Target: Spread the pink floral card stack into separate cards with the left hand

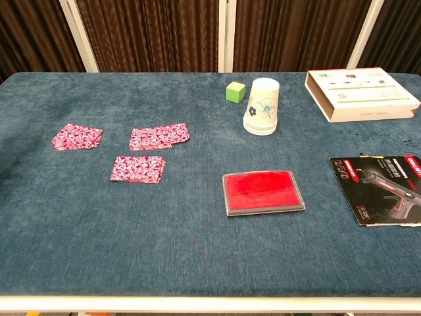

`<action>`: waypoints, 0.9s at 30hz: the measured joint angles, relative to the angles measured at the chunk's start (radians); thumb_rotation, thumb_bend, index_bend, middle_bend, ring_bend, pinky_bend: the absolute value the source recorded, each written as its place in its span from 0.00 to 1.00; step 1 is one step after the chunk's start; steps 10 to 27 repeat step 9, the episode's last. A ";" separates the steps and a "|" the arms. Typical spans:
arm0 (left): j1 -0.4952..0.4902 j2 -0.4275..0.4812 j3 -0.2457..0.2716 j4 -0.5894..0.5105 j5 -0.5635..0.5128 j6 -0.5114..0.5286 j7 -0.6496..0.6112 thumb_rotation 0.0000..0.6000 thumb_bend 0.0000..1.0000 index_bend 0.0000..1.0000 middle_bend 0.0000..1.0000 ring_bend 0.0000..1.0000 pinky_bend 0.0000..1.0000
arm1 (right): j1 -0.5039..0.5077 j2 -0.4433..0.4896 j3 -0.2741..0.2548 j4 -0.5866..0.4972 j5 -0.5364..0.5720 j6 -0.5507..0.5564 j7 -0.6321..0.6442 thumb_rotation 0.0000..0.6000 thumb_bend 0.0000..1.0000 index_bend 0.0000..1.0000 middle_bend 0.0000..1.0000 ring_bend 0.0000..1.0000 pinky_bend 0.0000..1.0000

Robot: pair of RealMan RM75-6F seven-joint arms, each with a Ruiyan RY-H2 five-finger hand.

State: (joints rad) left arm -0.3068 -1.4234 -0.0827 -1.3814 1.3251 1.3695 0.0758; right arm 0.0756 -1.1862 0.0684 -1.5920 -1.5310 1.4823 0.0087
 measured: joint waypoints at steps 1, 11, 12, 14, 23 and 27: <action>0.011 0.004 0.010 0.001 0.009 0.013 0.010 1.00 0.08 0.19 0.17 0.06 0.10 | -0.001 -0.001 -0.002 0.002 -0.004 0.003 0.001 1.00 0.15 0.00 0.00 0.00 0.00; 0.089 0.005 0.034 0.042 0.043 0.108 0.017 1.00 0.07 0.19 0.17 0.06 0.10 | -0.012 -0.003 -0.013 0.002 -0.021 0.028 -0.001 1.00 0.15 0.00 0.00 0.00 0.00; 0.089 0.005 0.034 0.042 0.043 0.108 0.017 1.00 0.07 0.19 0.17 0.06 0.10 | -0.012 -0.003 -0.013 0.002 -0.021 0.028 -0.001 1.00 0.15 0.00 0.00 0.00 0.00; 0.089 0.005 0.034 0.042 0.043 0.108 0.017 1.00 0.07 0.19 0.17 0.06 0.10 | -0.012 -0.003 -0.013 0.002 -0.021 0.028 -0.001 1.00 0.15 0.00 0.00 0.00 0.00; 0.089 0.005 0.034 0.042 0.043 0.108 0.017 1.00 0.07 0.19 0.17 0.06 0.10 | -0.012 -0.003 -0.013 0.002 -0.021 0.028 -0.001 1.00 0.15 0.00 0.00 0.00 0.00; 0.089 0.005 0.034 0.042 0.043 0.108 0.017 1.00 0.07 0.19 0.17 0.06 0.10 | -0.012 -0.003 -0.013 0.002 -0.021 0.028 -0.001 1.00 0.15 0.00 0.00 0.00 0.00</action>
